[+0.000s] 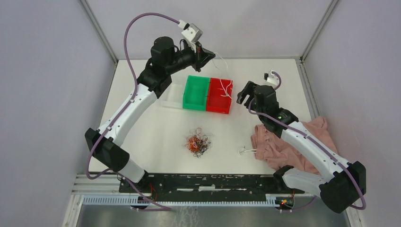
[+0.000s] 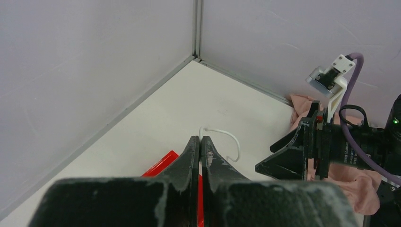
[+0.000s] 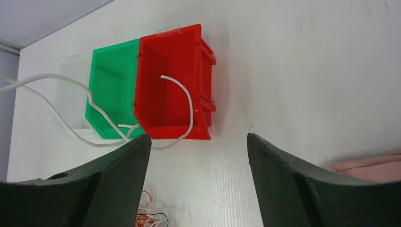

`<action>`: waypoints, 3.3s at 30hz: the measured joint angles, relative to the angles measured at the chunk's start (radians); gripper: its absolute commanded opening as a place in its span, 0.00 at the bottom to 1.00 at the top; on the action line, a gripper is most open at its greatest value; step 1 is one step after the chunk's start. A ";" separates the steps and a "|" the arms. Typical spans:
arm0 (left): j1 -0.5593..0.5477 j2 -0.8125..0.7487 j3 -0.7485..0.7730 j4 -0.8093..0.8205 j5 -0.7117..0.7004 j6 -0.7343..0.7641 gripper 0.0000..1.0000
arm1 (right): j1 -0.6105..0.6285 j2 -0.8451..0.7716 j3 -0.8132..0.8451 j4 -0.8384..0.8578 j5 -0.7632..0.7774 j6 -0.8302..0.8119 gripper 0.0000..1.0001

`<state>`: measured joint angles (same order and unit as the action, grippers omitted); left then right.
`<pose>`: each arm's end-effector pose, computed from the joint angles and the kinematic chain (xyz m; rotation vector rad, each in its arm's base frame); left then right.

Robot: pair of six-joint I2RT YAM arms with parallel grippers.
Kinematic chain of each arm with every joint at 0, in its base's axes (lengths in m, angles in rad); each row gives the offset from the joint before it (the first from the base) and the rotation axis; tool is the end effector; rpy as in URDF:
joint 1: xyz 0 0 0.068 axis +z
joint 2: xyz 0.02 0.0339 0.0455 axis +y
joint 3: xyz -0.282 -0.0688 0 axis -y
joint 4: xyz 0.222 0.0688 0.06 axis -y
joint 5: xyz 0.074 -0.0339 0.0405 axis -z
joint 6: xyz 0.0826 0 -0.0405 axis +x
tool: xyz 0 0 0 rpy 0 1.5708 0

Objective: Untangle the cables
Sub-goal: Place the cable in the bin.

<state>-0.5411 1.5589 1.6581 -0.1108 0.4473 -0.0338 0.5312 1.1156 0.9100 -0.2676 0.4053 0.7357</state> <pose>0.3074 -0.2264 0.4754 0.7494 1.4580 -0.7971 0.2398 0.1031 0.3119 0.4562 1.9730 0.3945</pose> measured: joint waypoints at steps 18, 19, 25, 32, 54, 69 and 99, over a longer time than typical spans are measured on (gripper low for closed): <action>-0.033 0.164 0.035 0.013 -0.049 0.050 0.03 | -0.041 -0.023 -0.034 -0.008 -0.031 0.006 0.80; -0.033 0.174 0.039 0.013 -0.053 0.059 0.03 | -0.042 -0.023 -0.038 -0.008 -0.033 0.007 0.80; -0.033 0.215 0.045 0.012 -0.073 0.102 0.03 | -0.052 -0.023 -0.051 -0.006 -0.048 0.010 0.80; -0.037 0.268 0.045 0.009 -0.134 0.171 0.03 | -0.066 -0.023 -0.058 -0.004 -0.056 0.012 0.79; -0.133 0.476 0.076 -0.155 -0.570 0.316 0.04 | -0.102 -0.047 -0.071 -0.004 -0.071 0.053 0.78; -0.126 0.523 0.185 -0.270 -0.451 0.283 0.58 | -0.102 -0.023 -0.071 -0.013 -0.108 0.071 0.77; 0.059 0.673 0.488 -0.300 -0.183 0.019 0.57 | -0.114 0.179 0.083 -0.042 -0.191 0.020 0.69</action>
<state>-0.4824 2.2318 2.1460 -0.4110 0.2642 -0.0143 0.4168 1.2945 0.9932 -0.3099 0.2146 0.7559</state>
